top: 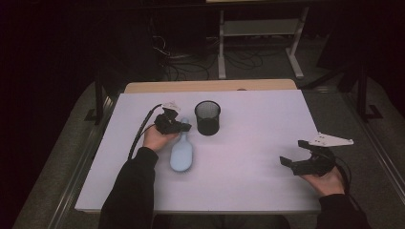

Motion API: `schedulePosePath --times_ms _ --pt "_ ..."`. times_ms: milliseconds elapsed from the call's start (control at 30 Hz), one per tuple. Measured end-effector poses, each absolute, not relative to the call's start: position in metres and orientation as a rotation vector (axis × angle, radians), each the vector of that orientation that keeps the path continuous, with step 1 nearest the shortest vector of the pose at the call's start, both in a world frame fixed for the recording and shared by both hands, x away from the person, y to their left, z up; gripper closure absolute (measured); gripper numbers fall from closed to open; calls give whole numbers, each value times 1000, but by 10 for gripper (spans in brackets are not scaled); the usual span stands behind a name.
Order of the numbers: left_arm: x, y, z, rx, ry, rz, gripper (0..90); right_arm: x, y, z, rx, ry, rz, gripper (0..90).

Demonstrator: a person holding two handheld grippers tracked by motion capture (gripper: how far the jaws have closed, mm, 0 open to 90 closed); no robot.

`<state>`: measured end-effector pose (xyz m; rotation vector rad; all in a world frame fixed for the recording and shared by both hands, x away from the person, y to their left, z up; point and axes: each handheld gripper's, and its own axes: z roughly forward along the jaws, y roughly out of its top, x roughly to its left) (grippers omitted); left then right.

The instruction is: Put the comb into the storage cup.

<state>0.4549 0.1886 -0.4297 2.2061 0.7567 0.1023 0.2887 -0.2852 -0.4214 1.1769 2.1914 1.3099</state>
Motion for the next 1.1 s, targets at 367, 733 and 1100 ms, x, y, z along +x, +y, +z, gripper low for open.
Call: schedulePosePath --times_ms 367,733,1100 --pt "455 178 -435 2299 749 144 900 289 -283 -422 1167 2205 1281 0" --pt "450 191 -436 2323 773 164 900 289 -283 -422 1170 2207 1276 0" --pt "439 204 -435 2334 772 229 900 288 -279 -420 1158 2214 1272 0"
